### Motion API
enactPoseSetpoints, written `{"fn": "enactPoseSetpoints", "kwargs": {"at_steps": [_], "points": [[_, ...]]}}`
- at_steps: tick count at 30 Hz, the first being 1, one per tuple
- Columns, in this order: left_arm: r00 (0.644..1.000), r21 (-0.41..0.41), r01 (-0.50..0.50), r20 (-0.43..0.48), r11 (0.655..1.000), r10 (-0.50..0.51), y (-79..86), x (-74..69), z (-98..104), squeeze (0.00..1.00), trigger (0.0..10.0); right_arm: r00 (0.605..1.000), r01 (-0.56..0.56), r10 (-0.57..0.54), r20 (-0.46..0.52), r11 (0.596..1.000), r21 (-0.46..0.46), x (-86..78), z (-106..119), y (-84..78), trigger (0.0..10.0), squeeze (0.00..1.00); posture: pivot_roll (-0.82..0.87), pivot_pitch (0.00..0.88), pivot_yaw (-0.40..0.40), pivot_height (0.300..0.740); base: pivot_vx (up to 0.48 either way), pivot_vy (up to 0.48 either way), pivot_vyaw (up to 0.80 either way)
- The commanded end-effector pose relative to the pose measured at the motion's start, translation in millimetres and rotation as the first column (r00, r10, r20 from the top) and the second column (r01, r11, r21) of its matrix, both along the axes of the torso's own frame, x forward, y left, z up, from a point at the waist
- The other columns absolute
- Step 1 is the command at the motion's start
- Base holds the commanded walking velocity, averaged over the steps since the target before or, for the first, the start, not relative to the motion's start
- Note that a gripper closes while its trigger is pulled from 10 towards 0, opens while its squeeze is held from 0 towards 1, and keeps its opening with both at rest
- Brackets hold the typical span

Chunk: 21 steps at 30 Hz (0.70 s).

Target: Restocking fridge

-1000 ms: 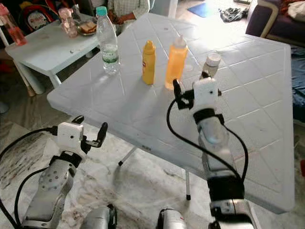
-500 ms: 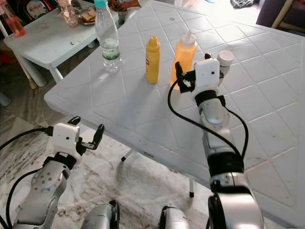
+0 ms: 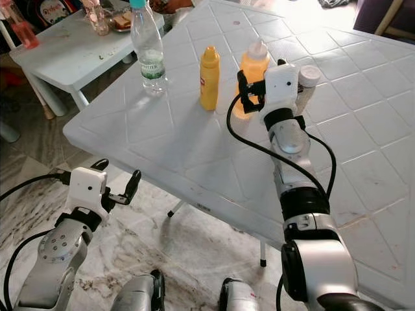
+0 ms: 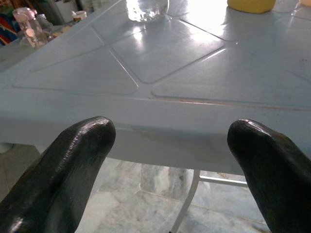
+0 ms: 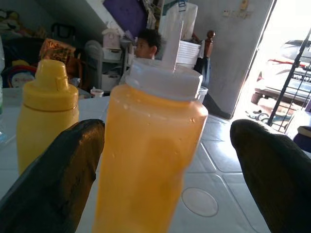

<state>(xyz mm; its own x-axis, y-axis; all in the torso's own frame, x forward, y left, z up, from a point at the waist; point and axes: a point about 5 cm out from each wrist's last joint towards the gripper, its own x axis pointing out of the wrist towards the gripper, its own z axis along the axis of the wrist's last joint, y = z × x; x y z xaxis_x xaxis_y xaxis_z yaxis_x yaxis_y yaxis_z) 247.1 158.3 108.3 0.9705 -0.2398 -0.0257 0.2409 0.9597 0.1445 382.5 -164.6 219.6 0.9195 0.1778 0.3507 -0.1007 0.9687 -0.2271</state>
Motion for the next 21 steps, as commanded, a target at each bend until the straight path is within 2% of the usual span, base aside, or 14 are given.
{"fn": "enactPoseSetpoints", "kwargs": {"at_steps": [1, 3, 10, 21], "points": [[1.0, 0.01, 0.0, -0.009, 1.0, 0.001, 2.8, -2.9, -0.1, 0.0, 10.0, 1.0, -0.009, 0.008, 0.015, 1.0, 0.016, 1.8, 5.6, -0.1, 10.0, 0.0, 0.17, 0.222, 0.039, 0.74, 0.0, 0.0, 0.0], [1.0, 0.012, 0.006, -0.004, 1.0, -0.006, 0.9, -3.8, 1.4, 0.0, 10.0, 1.0, -0.01, 0.01, 0.008, 0.999, 0.049, 5.9, 9.9, -0.6, 10.0, 0.0, 0.17, 0.224, 0.039, 0.74, 0.0, 0.0, 0.0], [1.0, 0.02, 0.007, -0.006, 1.0, -0.007, 2.5, -5.5, 2.4, 0.0, 10.0, 0.999, -0.039, 0.039, -0.002, 0.999, 0.032, 12.5, 15.0, 5.4, 10.0, 0.0, 0.18, 0.236, 0.041, 0.74, 0.0, 0.0, 0.0], [1.0, 0.031, 0.005, -0.01, 1.0, -0.005, 4.5, -7.8, 3.9, 0.0, 10.0, 0.995, -0.09, 0.093, -0.032, 0.993, 0.074, 21.2, 21.6, 16.4, 10.0, 0.0, 0.2, 0.244, 0.044, 0.74, 0.0, 0.0, 0.0]]}}
